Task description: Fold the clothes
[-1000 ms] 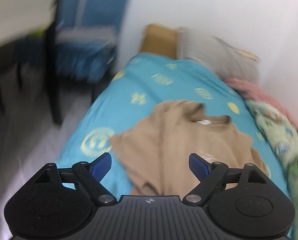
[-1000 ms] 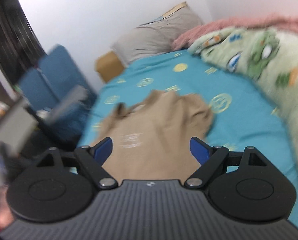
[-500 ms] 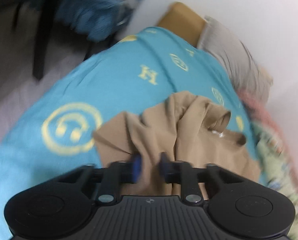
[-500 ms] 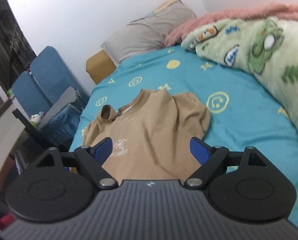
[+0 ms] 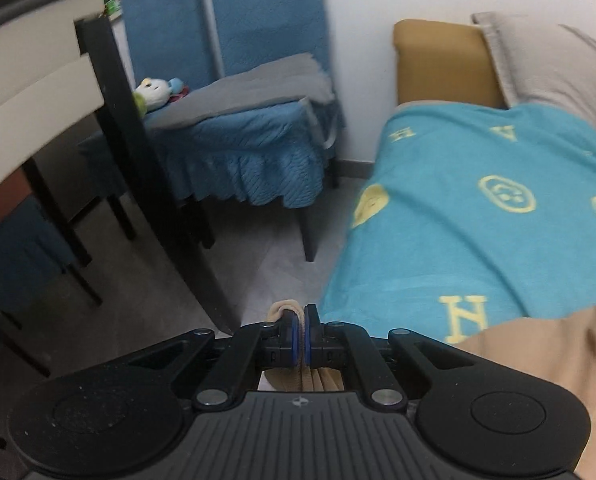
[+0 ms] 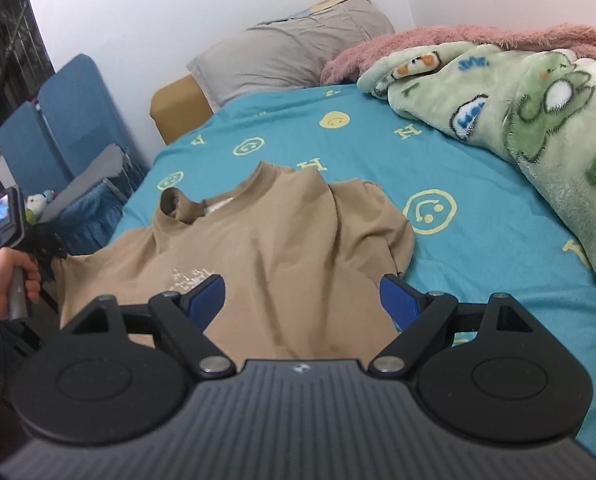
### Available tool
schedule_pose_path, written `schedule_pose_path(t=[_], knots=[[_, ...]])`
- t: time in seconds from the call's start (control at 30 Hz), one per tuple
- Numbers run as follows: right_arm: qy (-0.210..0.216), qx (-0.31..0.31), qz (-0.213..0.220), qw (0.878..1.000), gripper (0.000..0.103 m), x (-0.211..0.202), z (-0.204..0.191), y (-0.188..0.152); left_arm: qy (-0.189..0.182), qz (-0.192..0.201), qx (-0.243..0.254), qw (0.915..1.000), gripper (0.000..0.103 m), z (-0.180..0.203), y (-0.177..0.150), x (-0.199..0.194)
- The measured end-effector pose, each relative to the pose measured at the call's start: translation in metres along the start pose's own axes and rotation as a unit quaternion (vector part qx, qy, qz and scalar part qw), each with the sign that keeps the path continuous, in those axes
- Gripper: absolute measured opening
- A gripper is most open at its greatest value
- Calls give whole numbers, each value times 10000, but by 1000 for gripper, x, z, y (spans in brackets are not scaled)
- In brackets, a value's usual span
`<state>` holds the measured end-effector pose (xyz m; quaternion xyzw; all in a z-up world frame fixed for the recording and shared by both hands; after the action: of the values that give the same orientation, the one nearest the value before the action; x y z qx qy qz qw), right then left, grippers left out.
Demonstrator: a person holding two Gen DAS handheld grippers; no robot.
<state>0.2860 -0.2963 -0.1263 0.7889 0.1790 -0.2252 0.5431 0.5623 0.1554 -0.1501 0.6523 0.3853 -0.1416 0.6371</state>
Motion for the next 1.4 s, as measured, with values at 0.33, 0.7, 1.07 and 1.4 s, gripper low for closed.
schedule_pose_path(t=[0.33, 0.7, 1.07, 1.4], knots=[[133, -548, 323, 9979, 86, -3, -17, 4, -1225, -31, 13, 9925, 59, 10, -64, -73], [174, -439, 558, 9973, 86, -43, -11, 14, -1619, -1809, 400, 9693, 64, -48, -244, -249], [-254, -506, 703, 9959, 86, -92, 0, 14, -2057, -2298, 575, 9495, 63, -69, -305, -303], [-284, -534, 628, 9962, 86, -106, -3, 10, -2069, -2183, 557, 9521, 4, -96, -293, -338]])
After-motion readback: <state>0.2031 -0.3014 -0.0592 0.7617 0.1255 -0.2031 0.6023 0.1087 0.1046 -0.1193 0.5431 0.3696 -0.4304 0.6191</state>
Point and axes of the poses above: each gripper's, at about its wrist camera, not at the fingertips, and x roughly the way its jaws point, z to its right, y to its top, the point moved 4 cm from there along x, roughly the way its jaws point, and after that the axes turned 1 degree about z, right-handed, at the moved point
